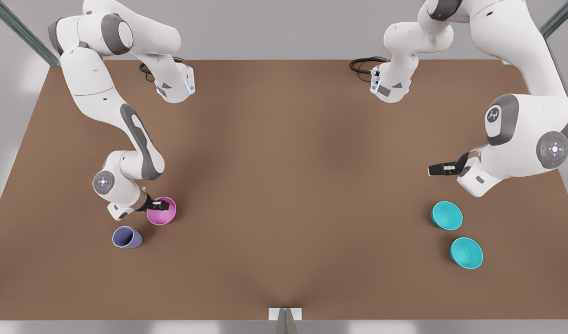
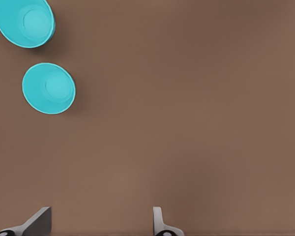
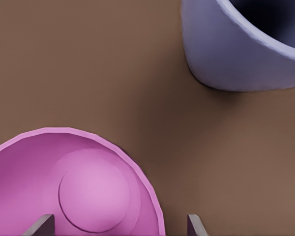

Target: Stack the blue bowl on the pink bowl

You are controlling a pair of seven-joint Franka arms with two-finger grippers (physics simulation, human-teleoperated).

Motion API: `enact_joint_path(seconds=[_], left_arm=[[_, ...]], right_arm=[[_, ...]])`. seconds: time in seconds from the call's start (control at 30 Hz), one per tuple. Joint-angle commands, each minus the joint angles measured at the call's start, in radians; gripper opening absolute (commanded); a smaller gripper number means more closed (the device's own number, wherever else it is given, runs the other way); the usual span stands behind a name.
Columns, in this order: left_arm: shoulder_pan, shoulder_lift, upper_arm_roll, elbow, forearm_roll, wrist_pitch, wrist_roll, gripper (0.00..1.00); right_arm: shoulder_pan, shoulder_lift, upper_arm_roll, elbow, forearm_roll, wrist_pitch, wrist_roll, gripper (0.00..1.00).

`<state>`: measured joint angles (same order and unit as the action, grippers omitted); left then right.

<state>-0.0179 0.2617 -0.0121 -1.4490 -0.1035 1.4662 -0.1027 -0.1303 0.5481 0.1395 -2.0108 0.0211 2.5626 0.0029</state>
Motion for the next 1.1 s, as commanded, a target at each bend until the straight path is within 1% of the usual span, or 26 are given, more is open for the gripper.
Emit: enact_joint_path(seconds=[0.0,0.07,0.1,0.13,0.17,0.37,0.43,0.47,0.53,0.6,0.63,0.7,0.73,0.83,0.87,1.0,1.03,1.07], left_arm=[[-0.004,0.002,-0.002,0.001,0.001,-0.003,0.008,1.0],[-0.004,0.01,-0.002,-0.001,-0.001,-0.003,0.008,1.0],[0.0,0.016,-0.003,-0.001,-0.001,0.002,0.008,1.0],[0.001,0.016,-0.002,-0.001,0.001,0.002,0.008,1.0],[0.001,0.016,-0.002,-0.001,0.001,0.002,0.008,1.0],[0.004,0.031,-0.002,0.001,0.001,0.003,0.008,1.0],[0.004,0.031,0.0,0.001,0.001,0.003,0.008,1.0],[0.004,0.033,0.0,0.001,0.001,0.003,0.008,1.0],[0.004,0.033,0.0,0.002,0.002,0.005,0.008,1.0],[0.003,0.033,0.0,0.002,0.002,0.014,0.008,1.0],[0.003,0.033,0.0,0.002,0.002,0.014,0.008,1.0],[0.003,0.037,0.0,0.002,0.004,0.02,0.008,1.0],[0.004,0.039,0.0,0.002,0.004,0.02,0.008,1.0],[0.007,0.045,0.003,0.004,0.011,0.022,0.008,1.0],[0.007,0.048,0.003,0.004,0.053,0.055,0.008,1.0],[0.056,0.117,0.004,0.004,0.051,0.089,0.008,1.0],[0.075,0.171,0.032,-0.001,0.045,0.204,0.066,1.0],[0.111,0.221,0.073,-0.001,-0.002,0.261,0.194,1.0]], right_arm=[[0.0,0.012,0.0,0.001,0.005,0.057,0.02,1.0],[0.0,0.013,0.0,0.003,0.005,0.061,0.022,1.0],[0.0,0.012,0.002,0.004,0.005,0.061,0.02,0.95],[0.0,0.01,0.002,0.004,0.003,0.059,0.006,0.45],[0.0,0.01,0.002,0.006,0.003,0.059,-0.003,0.22],[0.0,0.006,0.012,0.03,0.007,0.05,-0.003,0.21],[0.005,0.013,0.09,0.087,0.037,0.002,0.0,0.21],[0.035,0.041,0.138,0.178,0.092,-0.07,0.012,0.21],[0.192,0.087,0.141,0.331,0.249,-0.084,0.106,0.21],[0.314,0.206,0.141,0.55,0.241,-0.082,0.316,0.21],[0.399,0.314,0.141,0.725,0.235,-0.082,0.429,0.21],[0.494,0.4,0.132,0.851,0.223,-0.082,0.555,0.21],[0.532,0.453,0.132,0.9,0.181,-0.076,0.6,0.21],[0.577,0.523,0.134,0.957,0.175,-0.073,0.603,0.21],[0.58,0.536,0.134,0.965,0.175,-0.071,0.601,0.21],[0.592,0.569,0.134,0.965,0.175,-0.056,0.601,0.21],[0.594,0.573,0.134,0.965,0.175,-0.045,0.6,0.21],[0.594,0.573,0.134,0.965,0.175,-0.042,0.6,0.42]])
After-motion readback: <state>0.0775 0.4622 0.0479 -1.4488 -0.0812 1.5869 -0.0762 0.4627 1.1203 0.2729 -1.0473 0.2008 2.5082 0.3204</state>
